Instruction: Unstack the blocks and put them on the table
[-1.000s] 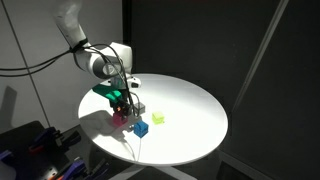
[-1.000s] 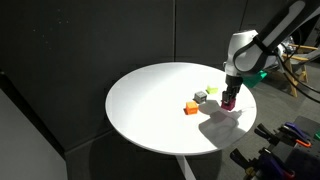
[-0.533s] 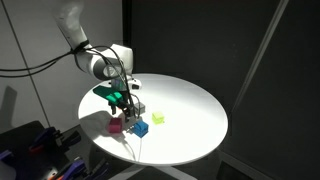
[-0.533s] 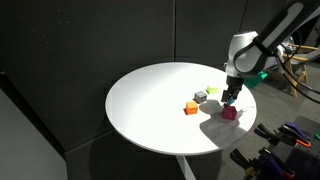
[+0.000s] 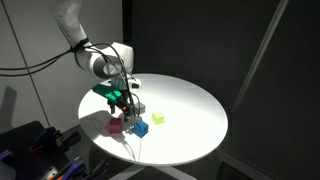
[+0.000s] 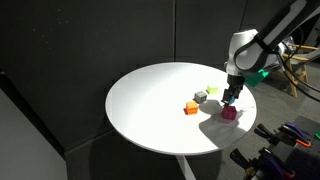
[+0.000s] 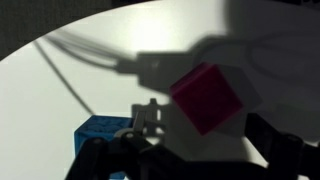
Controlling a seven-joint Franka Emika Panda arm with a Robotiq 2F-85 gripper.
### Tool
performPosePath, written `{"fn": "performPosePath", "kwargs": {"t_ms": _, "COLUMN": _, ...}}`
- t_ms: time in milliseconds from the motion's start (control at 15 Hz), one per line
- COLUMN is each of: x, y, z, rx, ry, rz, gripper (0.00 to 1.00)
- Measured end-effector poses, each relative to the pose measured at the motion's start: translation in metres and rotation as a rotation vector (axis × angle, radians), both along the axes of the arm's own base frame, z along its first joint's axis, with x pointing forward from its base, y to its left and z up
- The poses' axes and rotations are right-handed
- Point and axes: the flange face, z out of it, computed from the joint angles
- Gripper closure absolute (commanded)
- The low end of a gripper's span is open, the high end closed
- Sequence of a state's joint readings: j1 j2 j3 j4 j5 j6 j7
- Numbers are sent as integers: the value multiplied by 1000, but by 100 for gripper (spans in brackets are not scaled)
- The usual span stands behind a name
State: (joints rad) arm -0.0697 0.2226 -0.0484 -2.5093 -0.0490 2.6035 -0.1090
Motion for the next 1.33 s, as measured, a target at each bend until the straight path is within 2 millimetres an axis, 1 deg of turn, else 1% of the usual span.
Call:
{"fn": "performPosePath", "kwargs": {"t_ms": 333, "x": -2, "y": 5, "z": 21, "rx": 20, "ry": 32, "rz": 22, "gripper": 0}}
{"fn": "performPosePath", "kwargs": {"t_ms": 600, "x": -1, "y": 9, "z": 44, "rx": 20, "ry": 18, "rz": 29, "gripper": 0}}
{"fn": "performPosePath", "kwargs": {"t_ms": 733, "x": -2, "y": 10, "z": 59, "rx": 20, "ry": 17, "rz": 32, "gripper": 0}}
{"fn": "performPosePath", "kwargs": {"t_ms": 1067, "x": -5, "y": 12, "z": 103, "rx": 14, "ry": -21, "rz": -2, "gripper": 0}}
{"fn": "performPosePath", "kwargs": {"t_ms": 1333, "x": -16, "y": 13, "z": 132, "rx": 6, "ry": -82, "rz": -74, "gripper": 0}}
